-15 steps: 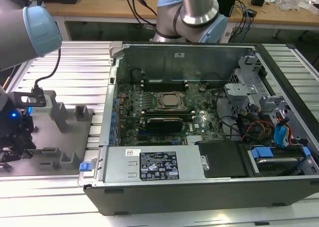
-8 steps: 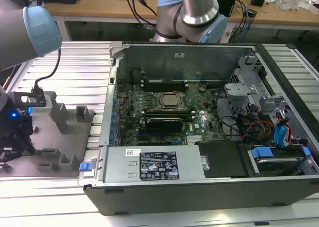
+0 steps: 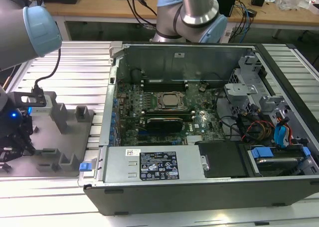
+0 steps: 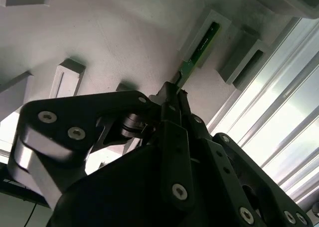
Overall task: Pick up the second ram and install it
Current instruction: 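Pick up the second ram and move it above second insertion slot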
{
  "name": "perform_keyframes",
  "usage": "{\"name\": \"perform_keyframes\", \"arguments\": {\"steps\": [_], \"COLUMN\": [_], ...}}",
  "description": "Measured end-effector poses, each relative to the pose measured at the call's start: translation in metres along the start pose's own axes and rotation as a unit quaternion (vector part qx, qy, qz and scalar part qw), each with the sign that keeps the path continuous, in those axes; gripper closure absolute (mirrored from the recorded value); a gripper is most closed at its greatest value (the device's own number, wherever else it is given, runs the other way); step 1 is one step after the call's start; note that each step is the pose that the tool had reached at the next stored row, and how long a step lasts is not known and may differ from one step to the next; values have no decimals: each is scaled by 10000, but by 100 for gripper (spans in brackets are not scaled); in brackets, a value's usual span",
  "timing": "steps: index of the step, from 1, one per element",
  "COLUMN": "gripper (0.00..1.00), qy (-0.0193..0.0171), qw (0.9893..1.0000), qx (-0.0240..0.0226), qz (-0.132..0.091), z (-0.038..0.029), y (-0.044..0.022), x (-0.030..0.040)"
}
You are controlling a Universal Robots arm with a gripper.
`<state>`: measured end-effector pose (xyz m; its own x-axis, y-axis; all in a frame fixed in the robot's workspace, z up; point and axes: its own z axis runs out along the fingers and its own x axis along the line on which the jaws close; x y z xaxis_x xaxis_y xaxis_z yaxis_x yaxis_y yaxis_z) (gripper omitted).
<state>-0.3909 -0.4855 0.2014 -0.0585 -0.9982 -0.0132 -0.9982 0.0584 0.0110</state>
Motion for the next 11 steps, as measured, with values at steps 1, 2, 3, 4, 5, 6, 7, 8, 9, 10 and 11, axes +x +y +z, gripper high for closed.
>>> {"name": "perform_keyframes", "arguments": {"steps": [1,2,3,4,5,6,7,8,9,10,11], "gripper": [86,86,86,86,86,86,86,86,86,86,86], "qy": [0,-1,-1,0,0,0,0,0,0,0,0], "qw": [10000,10000,10000,10000,10000,10000,10000,10000,10000,10000,10000], "qx": [0,1,1,1,0,0,1,0,0,1,0], "qz": [0,0,0,0,0,0,0,0,0,0,0], "z": [0,-1,-5,-11,-25,-37,-51,-76,-100,-117,-136], "y": [0,0,-1,0,0,1,1,1,1,1,2], "x": [0,0,-1,-1,-1,-1,-1,-1,-2,-2,-2]}}
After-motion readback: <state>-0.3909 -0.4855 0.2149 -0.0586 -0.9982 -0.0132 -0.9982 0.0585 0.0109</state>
